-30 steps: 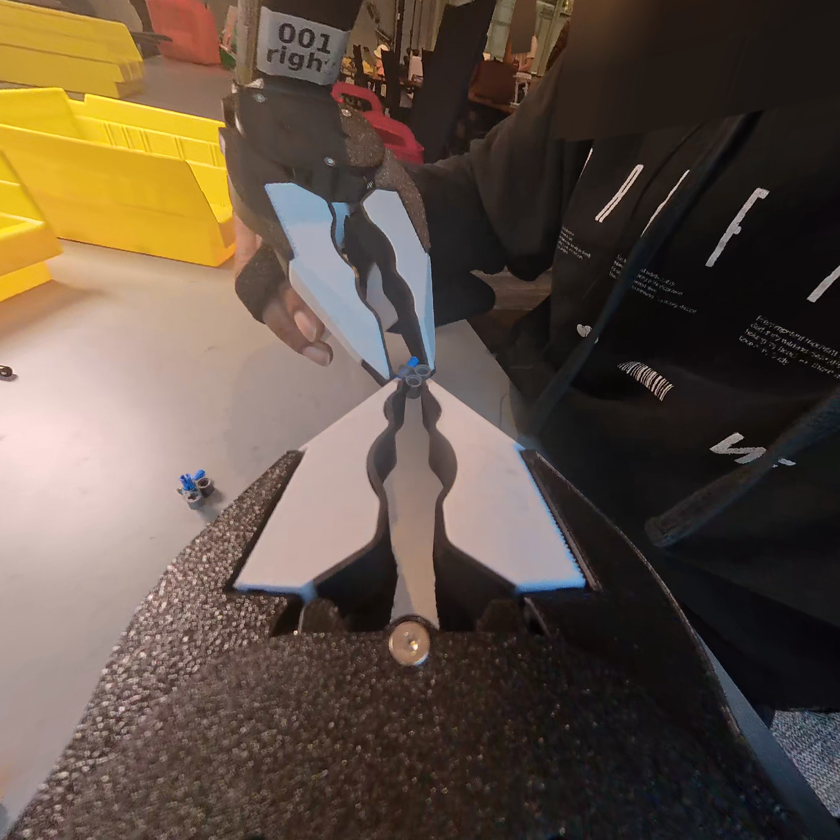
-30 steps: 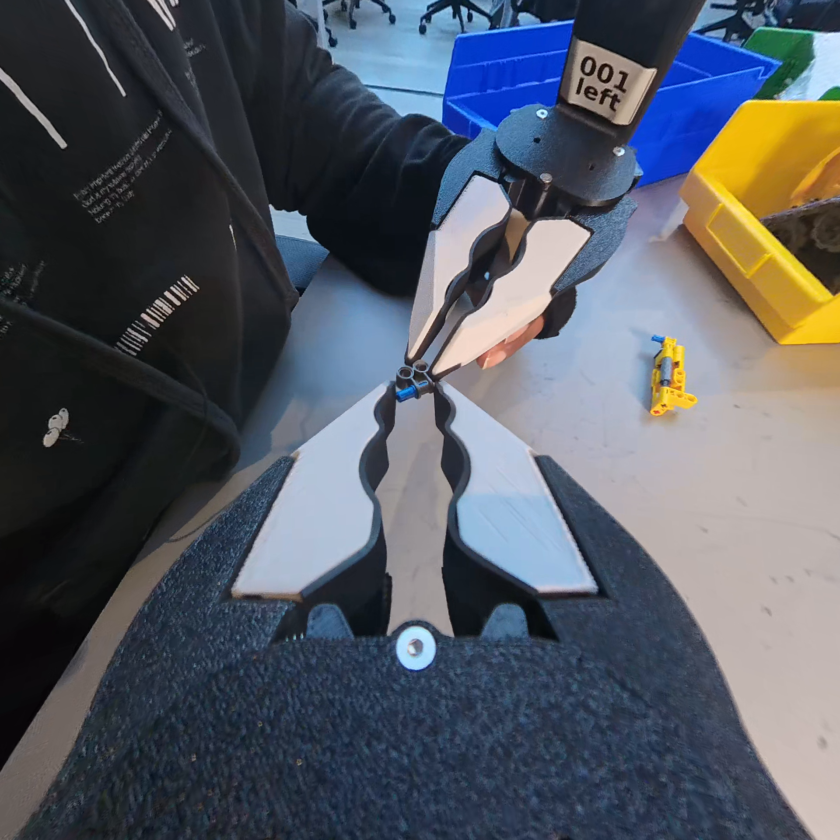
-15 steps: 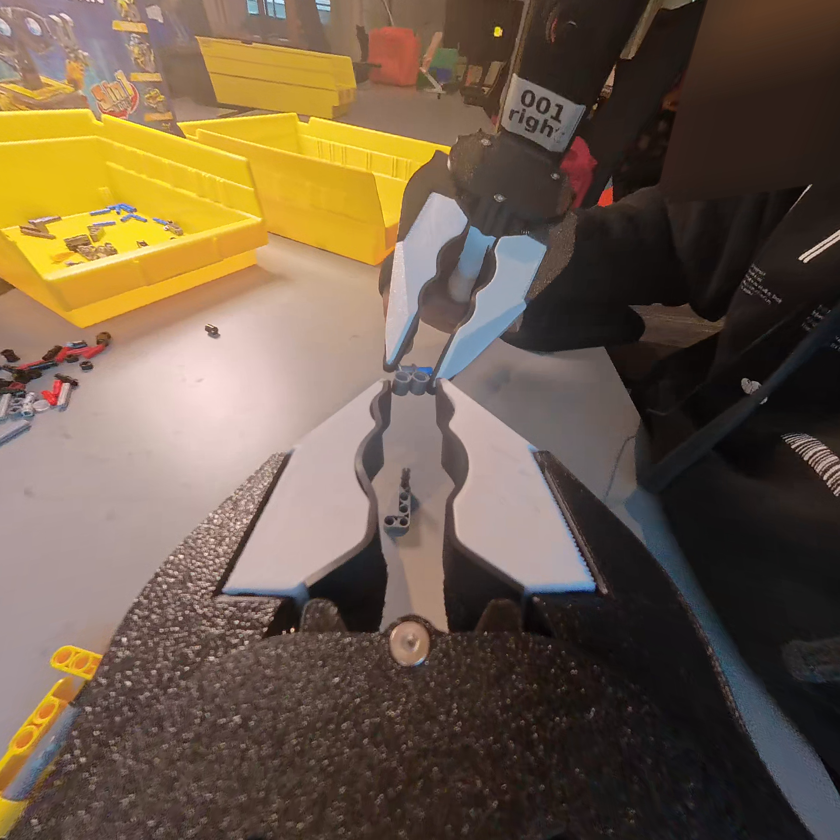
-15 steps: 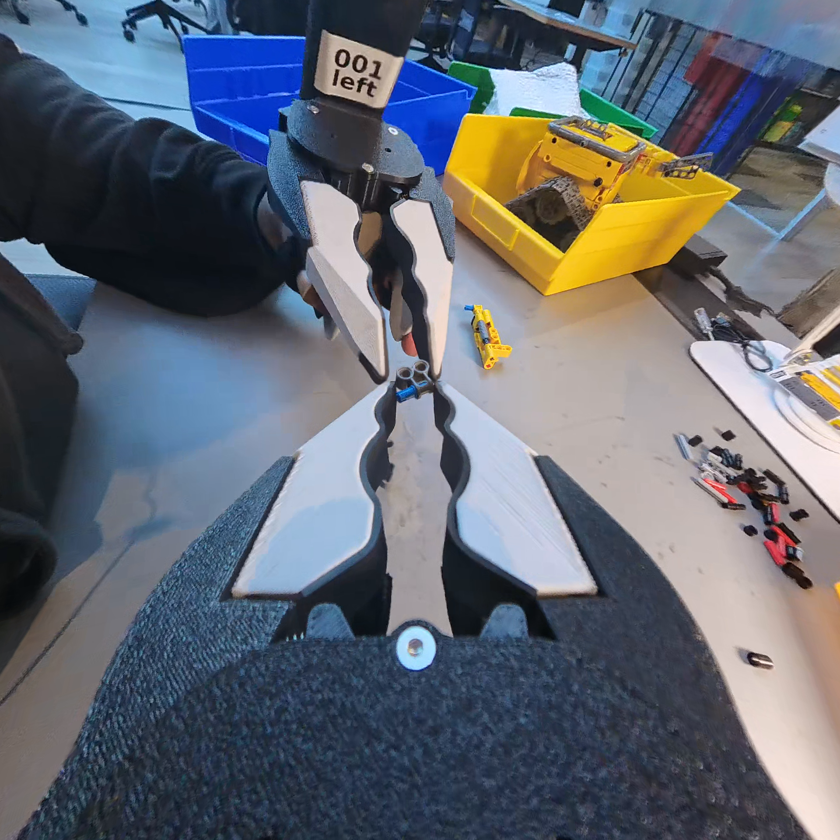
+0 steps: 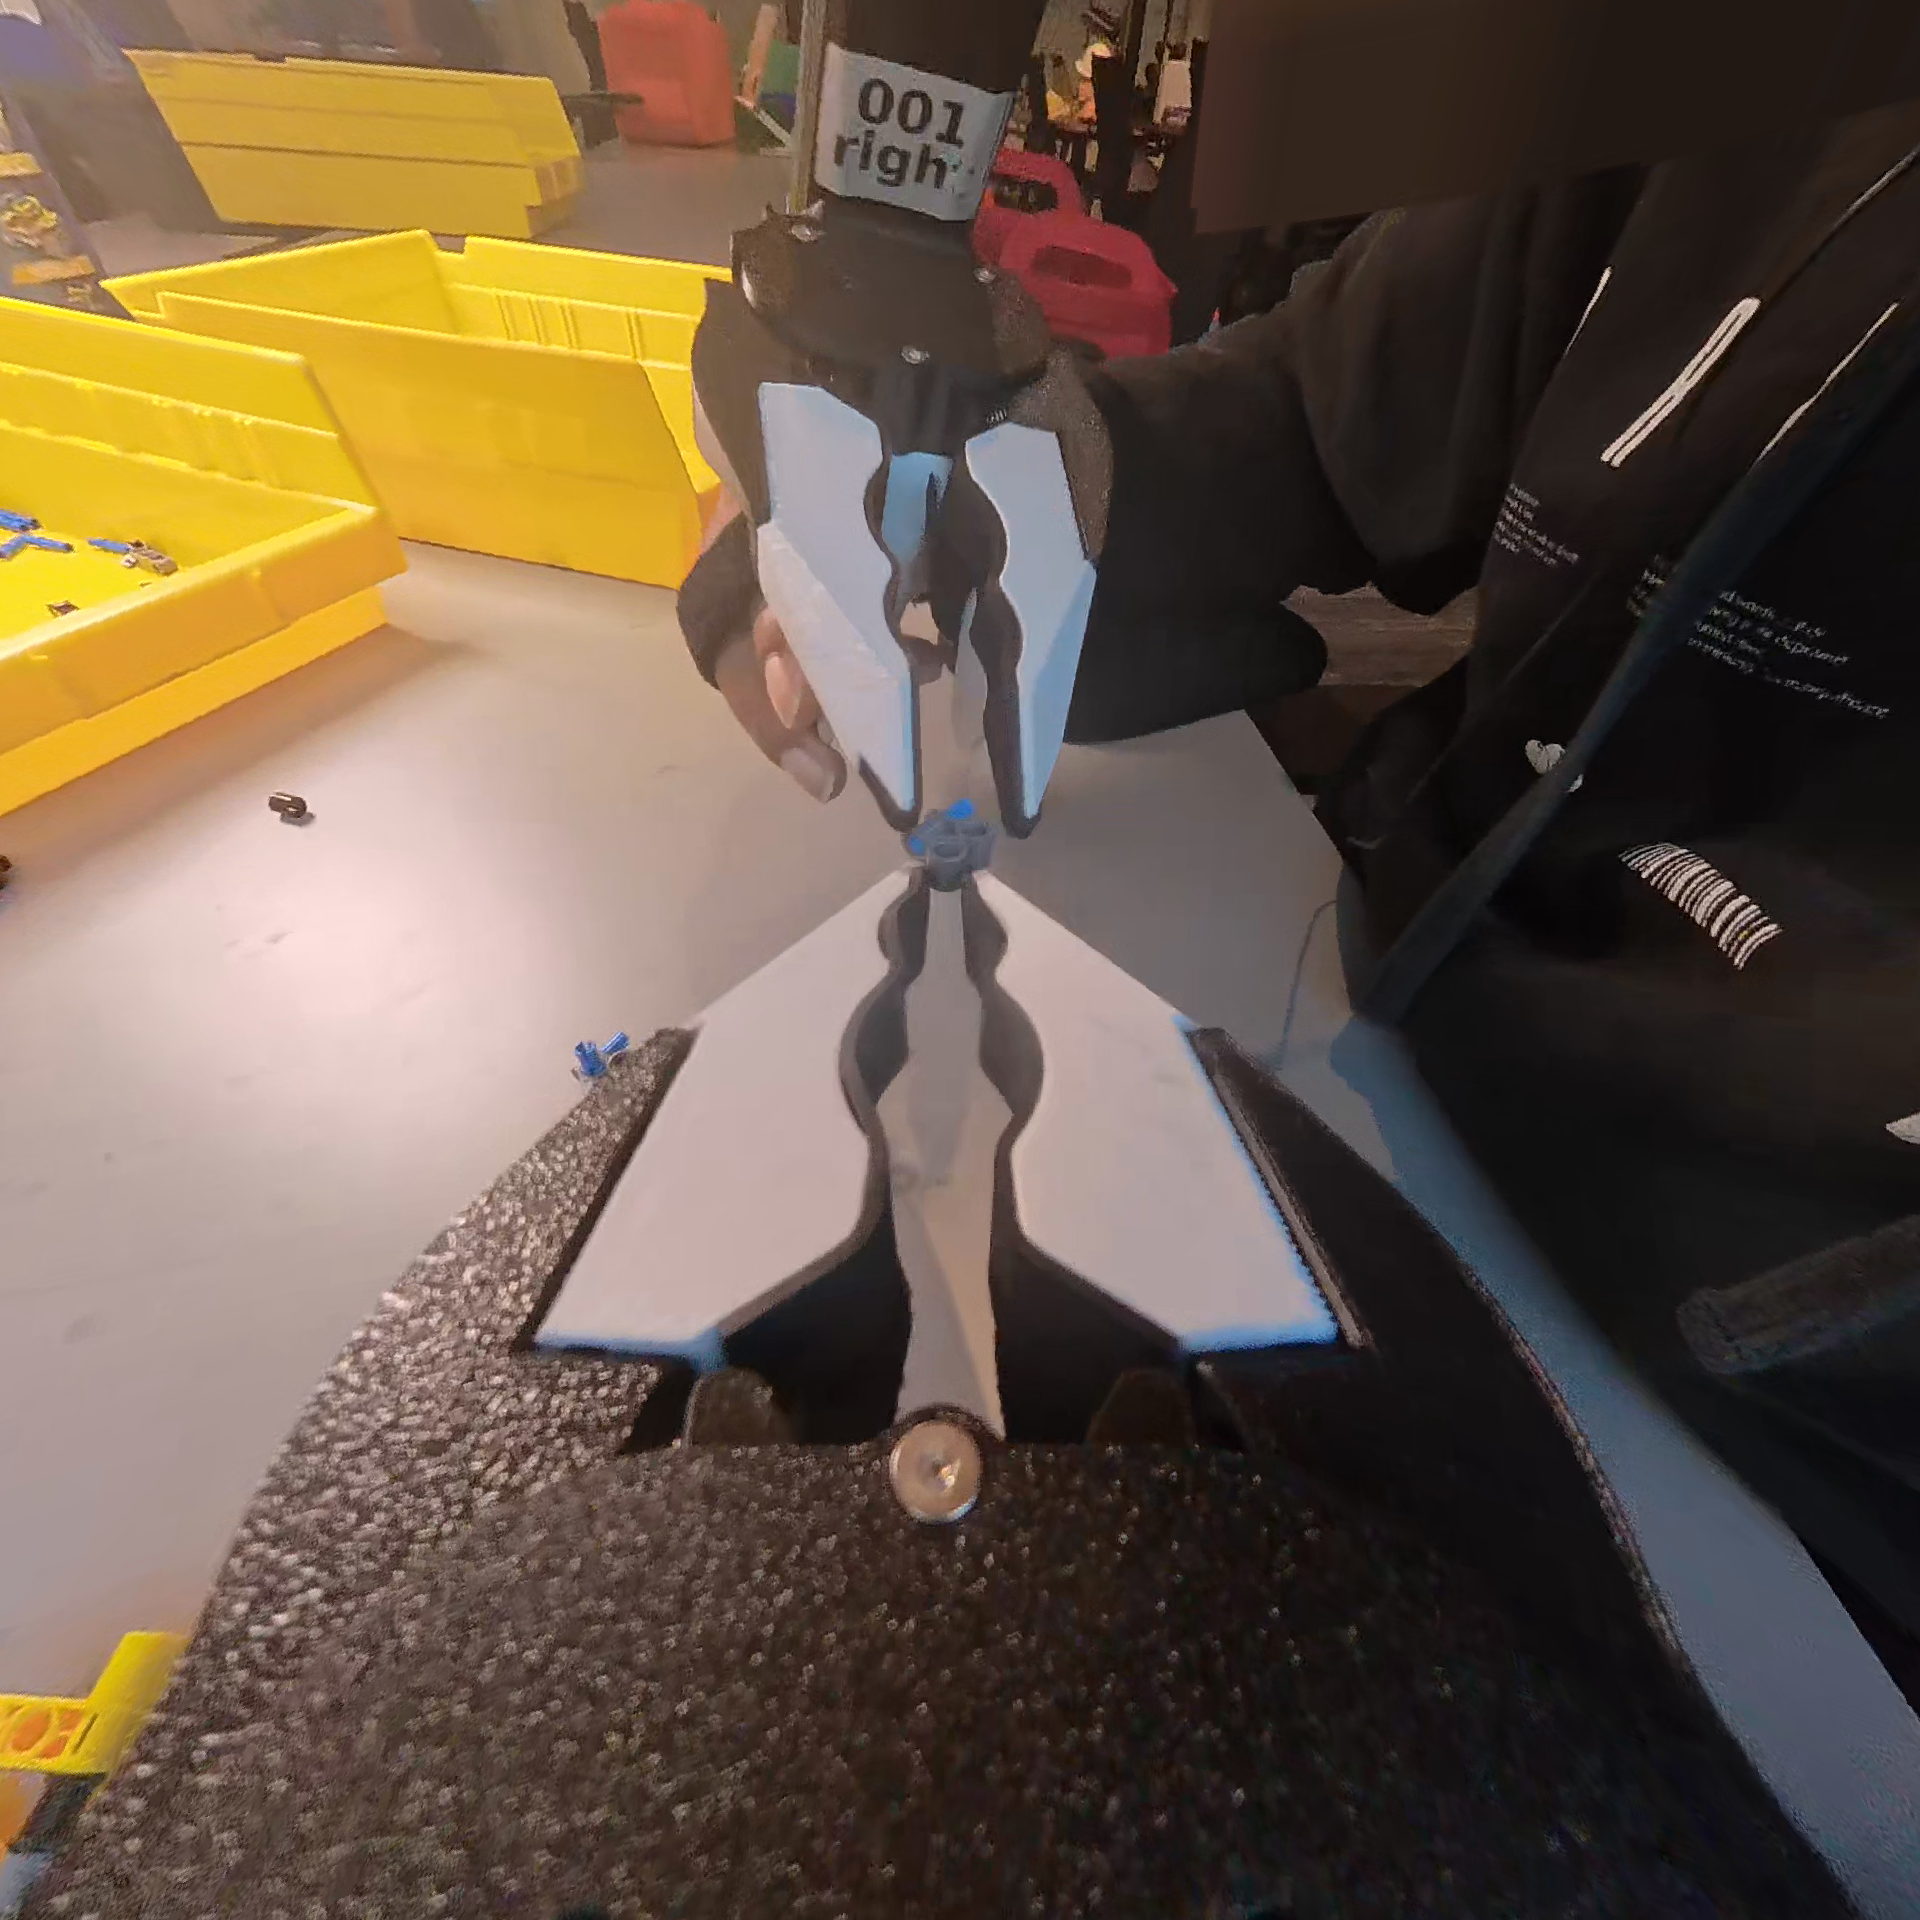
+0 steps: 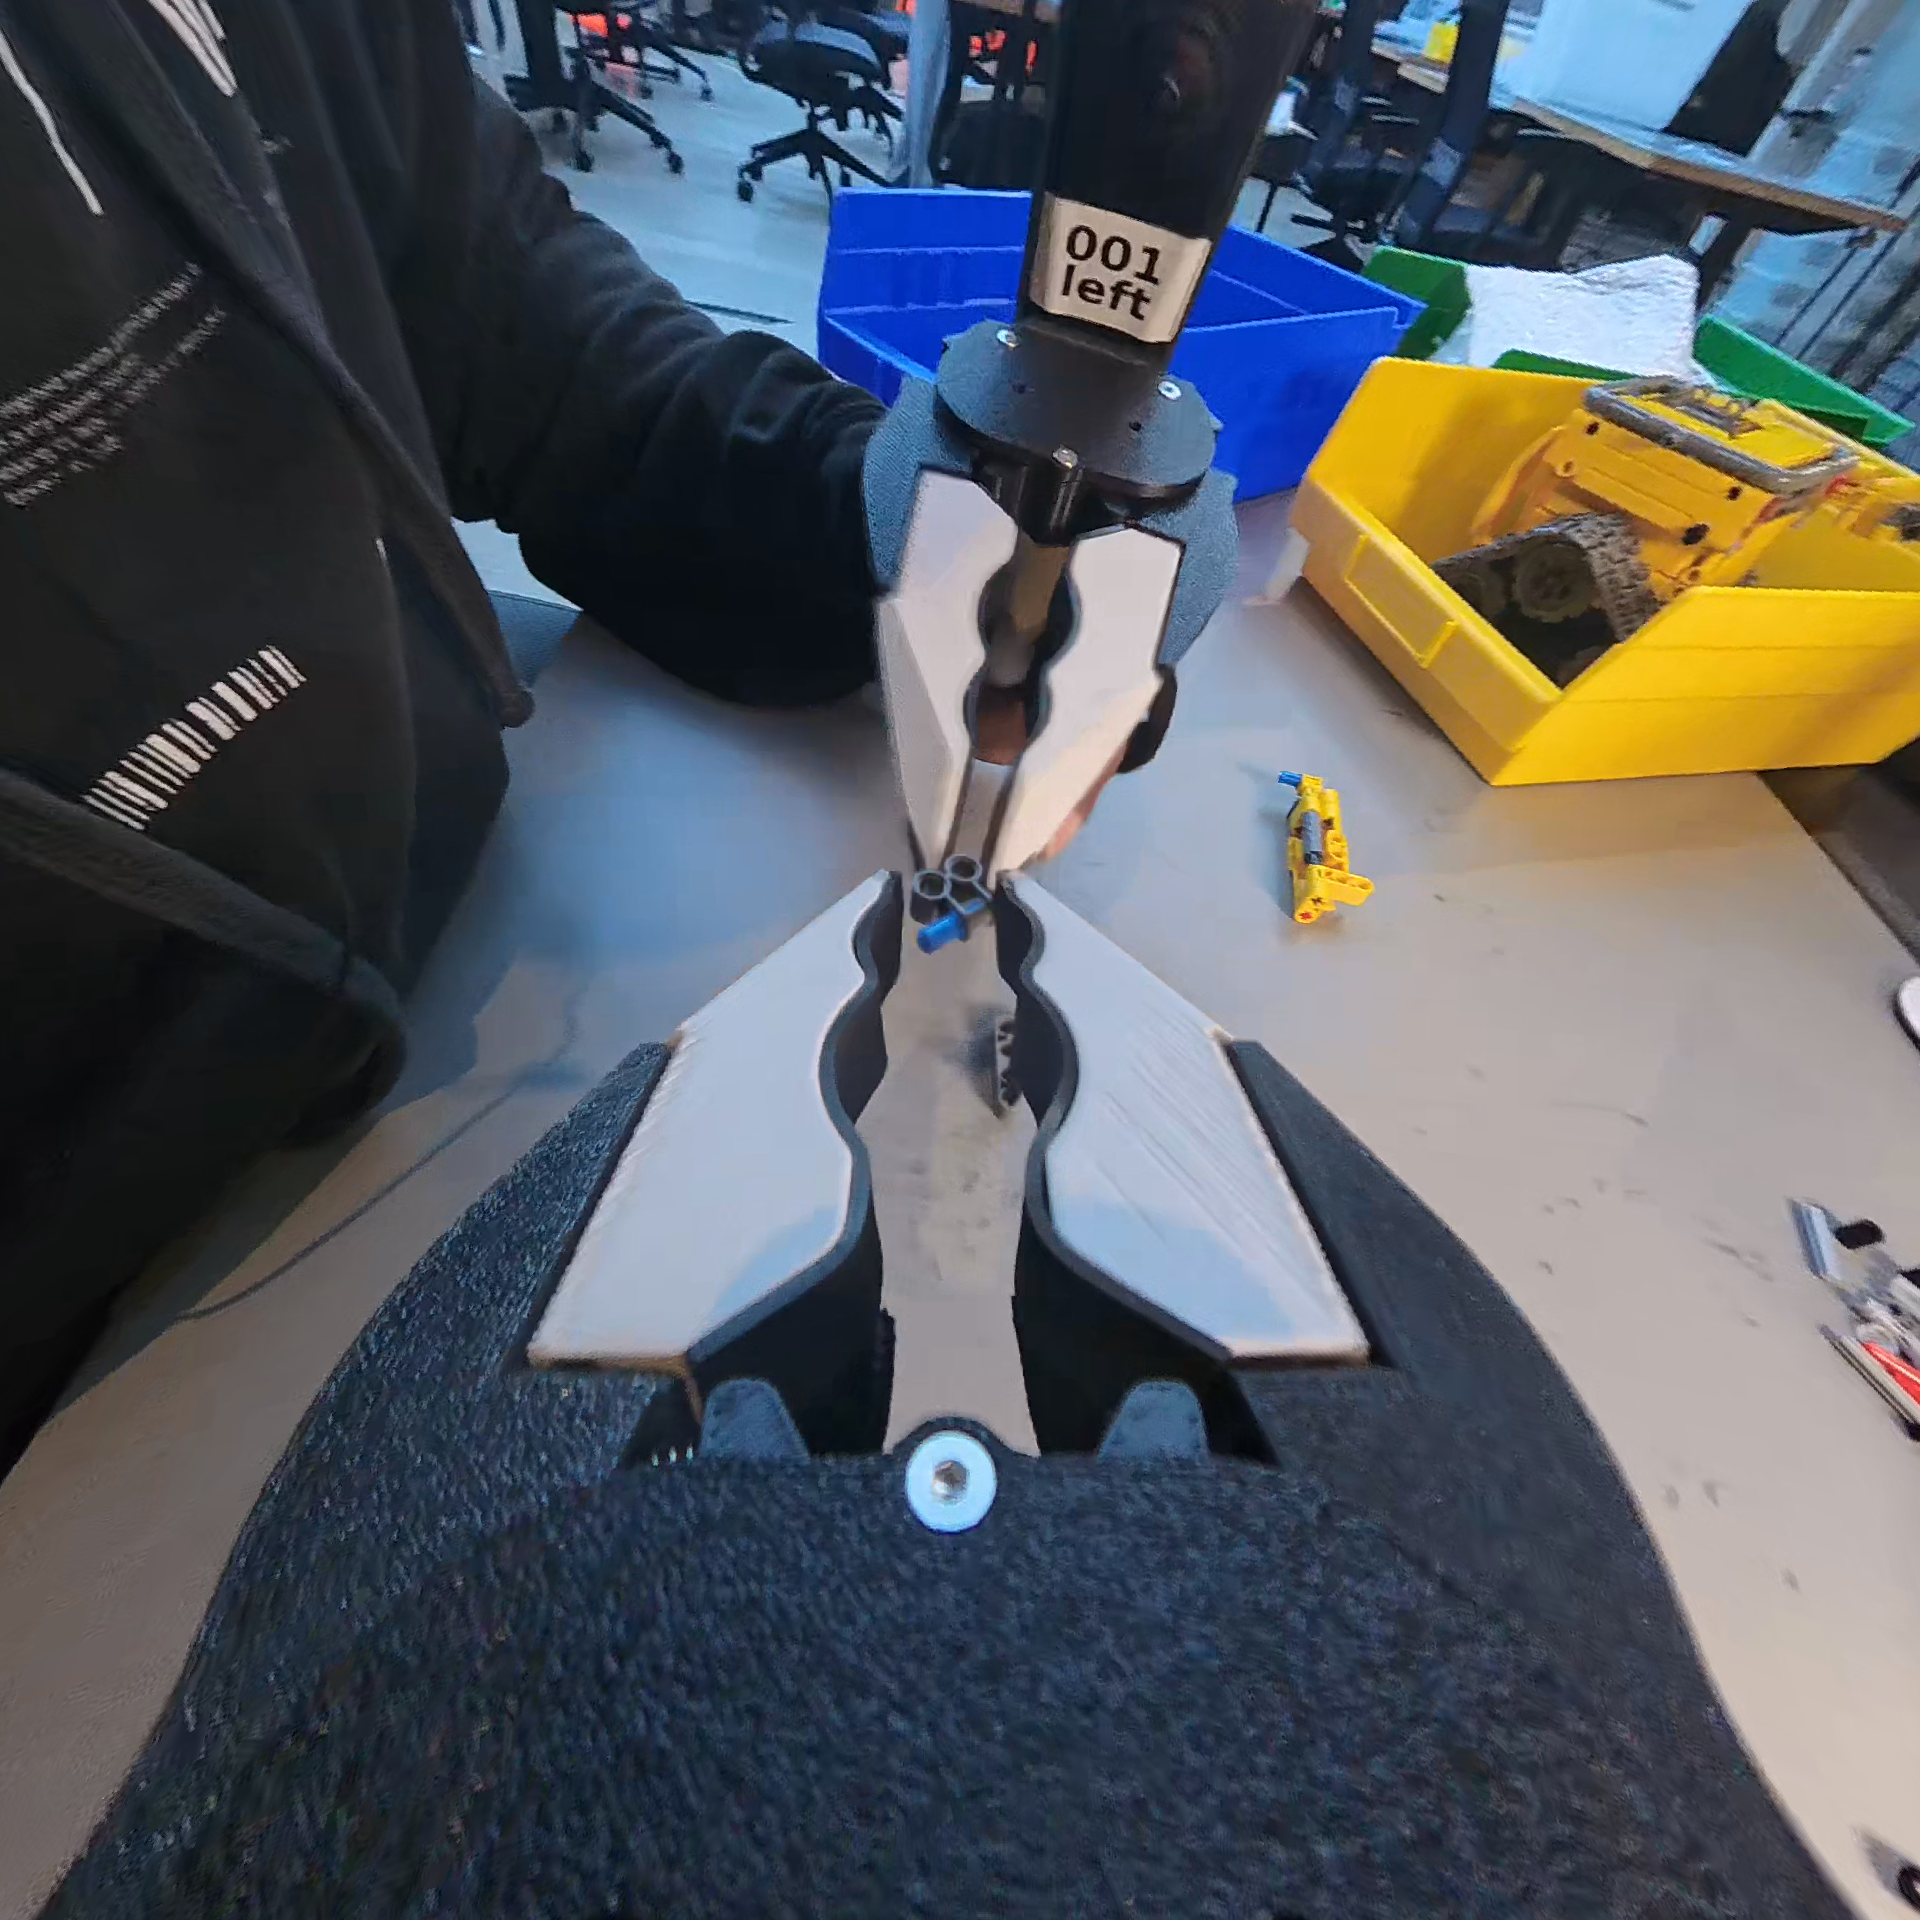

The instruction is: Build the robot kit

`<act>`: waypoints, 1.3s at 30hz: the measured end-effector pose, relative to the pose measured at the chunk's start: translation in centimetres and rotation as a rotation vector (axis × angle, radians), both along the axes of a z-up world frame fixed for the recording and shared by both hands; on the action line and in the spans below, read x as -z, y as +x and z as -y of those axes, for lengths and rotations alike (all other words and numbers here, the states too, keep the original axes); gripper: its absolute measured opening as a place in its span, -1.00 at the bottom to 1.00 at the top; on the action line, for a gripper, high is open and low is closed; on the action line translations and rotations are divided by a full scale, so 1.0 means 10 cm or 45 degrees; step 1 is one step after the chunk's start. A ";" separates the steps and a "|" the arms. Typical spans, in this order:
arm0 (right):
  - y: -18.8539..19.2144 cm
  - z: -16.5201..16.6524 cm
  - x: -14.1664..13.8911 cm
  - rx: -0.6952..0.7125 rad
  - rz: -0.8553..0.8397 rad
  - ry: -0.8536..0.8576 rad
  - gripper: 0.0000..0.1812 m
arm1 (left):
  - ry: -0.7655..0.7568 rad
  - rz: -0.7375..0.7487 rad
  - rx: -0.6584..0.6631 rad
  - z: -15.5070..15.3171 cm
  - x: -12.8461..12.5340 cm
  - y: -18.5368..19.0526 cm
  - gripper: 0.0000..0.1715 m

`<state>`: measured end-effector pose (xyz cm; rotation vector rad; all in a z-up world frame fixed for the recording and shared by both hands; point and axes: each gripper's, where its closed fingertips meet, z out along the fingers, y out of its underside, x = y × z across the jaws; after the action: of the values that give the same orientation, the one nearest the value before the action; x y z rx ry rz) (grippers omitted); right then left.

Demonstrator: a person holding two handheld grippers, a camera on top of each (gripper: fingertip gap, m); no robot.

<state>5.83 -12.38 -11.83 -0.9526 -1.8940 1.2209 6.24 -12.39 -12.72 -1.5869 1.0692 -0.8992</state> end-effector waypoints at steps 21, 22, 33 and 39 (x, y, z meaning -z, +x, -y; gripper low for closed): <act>0.02 0.04 0.10 -0.167 0.063 -0.125 -0.82 | -0.079 0.064 0.058 0.02 0.03 0.01 -0.94; 0.00 0.00 0.10 -0.127 0.053 -0.124 -0.82 | -0.094 0.071 0.017 -0.03 0.04 -0.01 -0.95; -0.26 -0.48 0.10 0.317 -0.070 -0.009 -0.82 | -0.091 0.057 -0.339 -0.42 0.05 -0.22 -0.81; -0.27 -0.48 0.08 0.334 -0.120 0.079 -0.82 | -0.108 0.098 -0.323 -0.41 0.02 -0.23 -0.86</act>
<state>3.10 -7.61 -12.58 -1.0536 -1.6638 1.0276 3.91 -8.29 -12.89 -1.6990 0.7643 -0.8344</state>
